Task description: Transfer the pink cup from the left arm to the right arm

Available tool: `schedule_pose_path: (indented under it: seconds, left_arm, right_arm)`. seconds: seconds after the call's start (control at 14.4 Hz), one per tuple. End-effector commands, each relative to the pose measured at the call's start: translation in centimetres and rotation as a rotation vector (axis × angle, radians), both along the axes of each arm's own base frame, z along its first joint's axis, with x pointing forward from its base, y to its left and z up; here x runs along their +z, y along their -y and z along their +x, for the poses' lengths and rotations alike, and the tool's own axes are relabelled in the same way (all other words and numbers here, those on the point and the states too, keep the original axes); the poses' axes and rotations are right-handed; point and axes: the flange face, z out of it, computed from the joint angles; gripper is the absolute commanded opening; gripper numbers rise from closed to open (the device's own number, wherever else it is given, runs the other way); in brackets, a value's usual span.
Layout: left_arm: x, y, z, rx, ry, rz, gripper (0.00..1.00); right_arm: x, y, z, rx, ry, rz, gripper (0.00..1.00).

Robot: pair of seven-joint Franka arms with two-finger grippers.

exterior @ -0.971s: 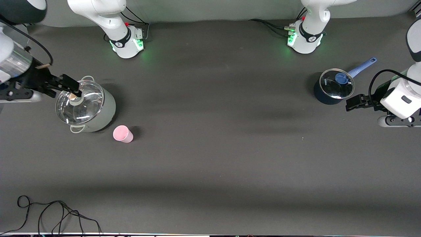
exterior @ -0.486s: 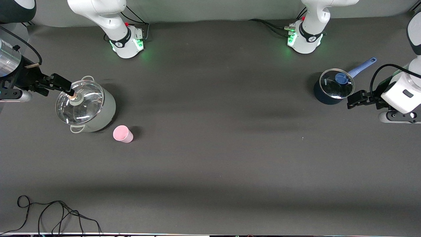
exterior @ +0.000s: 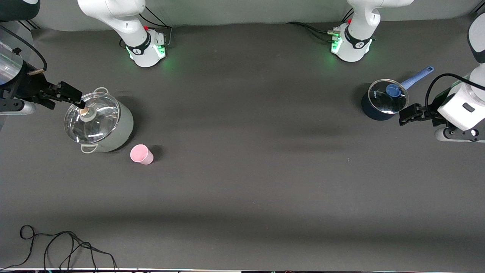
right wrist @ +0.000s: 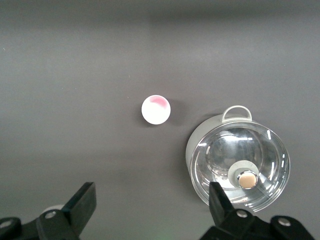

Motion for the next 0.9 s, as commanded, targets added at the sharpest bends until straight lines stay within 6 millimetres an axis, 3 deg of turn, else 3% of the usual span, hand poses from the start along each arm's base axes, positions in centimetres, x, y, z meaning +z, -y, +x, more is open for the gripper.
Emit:
schedule_pose_path:
  seconds: [0.0, 0.83]
  left_arm:
    - [0.8, 0.1, -0.5, -0.022, 0.014, -0.004, 1.00]
    - [2.3, 0.3, -1.7, -0.069, -0.004, 0.044, 1.00]
  right_arm:
    - [1.0, -0.5, 0.5, 0.023, 0.009, -0.006, 1.00]
    - [1.4, -1.1, 0.2, 0.034, 0.011, -0.007, 1.00]
